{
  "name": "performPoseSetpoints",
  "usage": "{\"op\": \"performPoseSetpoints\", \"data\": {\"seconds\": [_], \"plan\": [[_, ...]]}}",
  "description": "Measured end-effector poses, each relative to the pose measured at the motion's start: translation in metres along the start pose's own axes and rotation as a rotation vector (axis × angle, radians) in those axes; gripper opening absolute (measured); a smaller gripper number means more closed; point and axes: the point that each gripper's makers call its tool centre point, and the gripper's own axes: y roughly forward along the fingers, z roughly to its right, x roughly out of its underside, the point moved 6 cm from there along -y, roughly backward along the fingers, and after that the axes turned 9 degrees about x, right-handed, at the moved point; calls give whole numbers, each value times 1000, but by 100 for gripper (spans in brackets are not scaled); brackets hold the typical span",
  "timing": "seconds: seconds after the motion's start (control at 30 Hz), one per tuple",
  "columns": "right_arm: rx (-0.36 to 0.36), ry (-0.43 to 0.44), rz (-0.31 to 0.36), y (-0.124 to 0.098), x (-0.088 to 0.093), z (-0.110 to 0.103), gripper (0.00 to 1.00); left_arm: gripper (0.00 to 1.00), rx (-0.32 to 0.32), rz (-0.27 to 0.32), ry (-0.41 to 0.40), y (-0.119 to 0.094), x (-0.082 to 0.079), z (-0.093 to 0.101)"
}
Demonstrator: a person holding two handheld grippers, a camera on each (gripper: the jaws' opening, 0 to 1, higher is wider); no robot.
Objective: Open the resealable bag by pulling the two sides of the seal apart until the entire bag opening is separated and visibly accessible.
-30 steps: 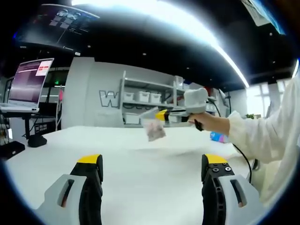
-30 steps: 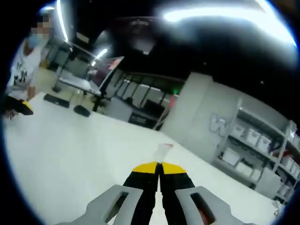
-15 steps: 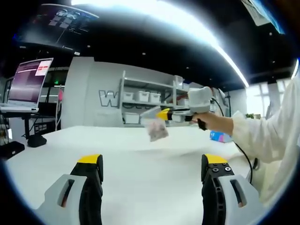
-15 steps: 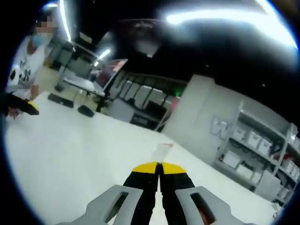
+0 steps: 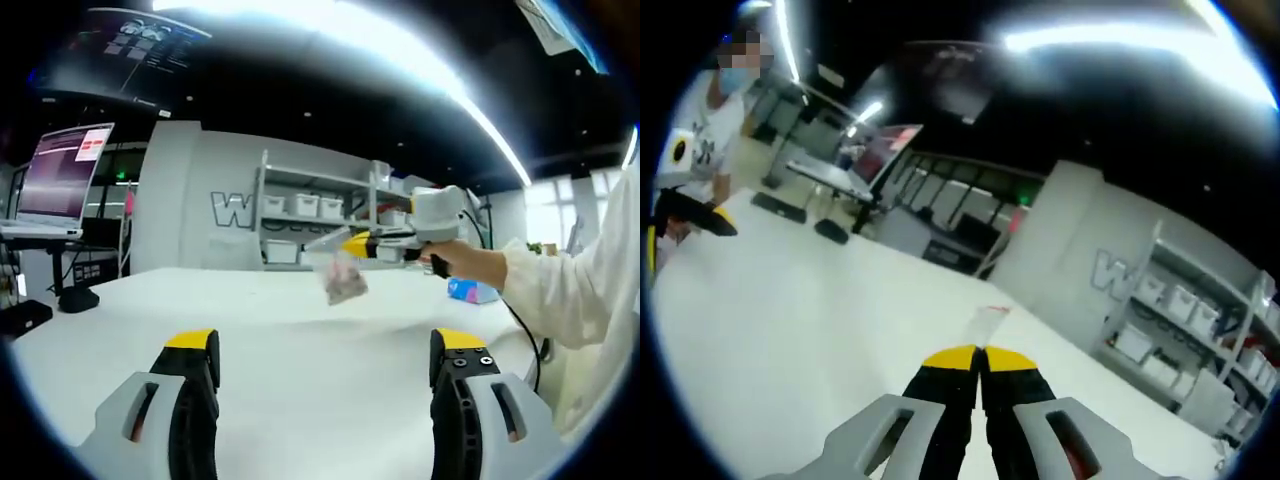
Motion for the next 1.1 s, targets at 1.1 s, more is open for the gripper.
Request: {"op": "performPoseSetpoints", "data": {"seconds": [1.1], "plan": [[-20,-17,23,-32,-4,-2,0,85,12,-11,4,3,-3,5]]}}
